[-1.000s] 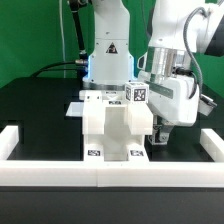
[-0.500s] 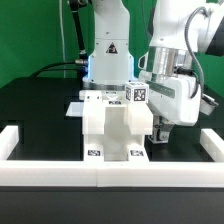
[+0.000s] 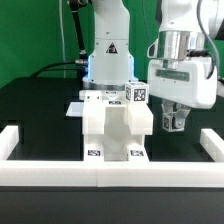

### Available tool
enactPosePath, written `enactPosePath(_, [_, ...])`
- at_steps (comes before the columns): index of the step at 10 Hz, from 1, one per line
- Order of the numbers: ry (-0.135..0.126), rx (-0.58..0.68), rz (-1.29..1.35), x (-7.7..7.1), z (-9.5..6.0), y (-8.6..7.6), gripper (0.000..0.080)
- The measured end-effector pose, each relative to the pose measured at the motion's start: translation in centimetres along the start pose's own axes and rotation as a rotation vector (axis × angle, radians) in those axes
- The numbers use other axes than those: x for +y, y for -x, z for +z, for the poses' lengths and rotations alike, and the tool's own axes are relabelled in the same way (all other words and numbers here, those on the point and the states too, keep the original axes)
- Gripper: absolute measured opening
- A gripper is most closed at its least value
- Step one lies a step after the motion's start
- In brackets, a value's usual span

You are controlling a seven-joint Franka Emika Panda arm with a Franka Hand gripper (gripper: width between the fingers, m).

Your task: Assemble chair

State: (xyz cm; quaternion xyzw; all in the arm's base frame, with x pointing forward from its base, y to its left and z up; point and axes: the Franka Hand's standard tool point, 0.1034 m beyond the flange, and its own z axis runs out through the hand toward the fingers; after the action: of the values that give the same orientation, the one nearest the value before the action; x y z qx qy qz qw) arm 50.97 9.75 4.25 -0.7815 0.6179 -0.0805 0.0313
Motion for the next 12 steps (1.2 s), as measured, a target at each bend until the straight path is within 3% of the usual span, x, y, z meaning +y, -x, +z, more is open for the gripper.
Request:
enactPosePath(3, [-0.043,-0.049,-0.004,-1.9,-3.1,1.1,0.0275])
enactPosePath(4, [-0.044,-0.071,-0.019,-2.3,-4.2,1.0,0.0275])
enactPosePath(5, [-0.029,-0.09,-0.085,-2.4,-5.1,0.8,0.0275])
enactPosePath(6, [-0.018,-0.098,-0.15,-3.0,-6.0,0.1,0.0275])
enactPosePath(7, [-0.038,-0.094,-0.174,-3.6,-6.7,-0.9,0.0275])
enactPosePath(9, [-0.037,-0.105,-0.293,-5.3,-8.1,-3.8,0.0275])
enactPosePath(12, [-0.04,-0.094,-0.279,-5.0,-7.6,-3.3,0.0275])
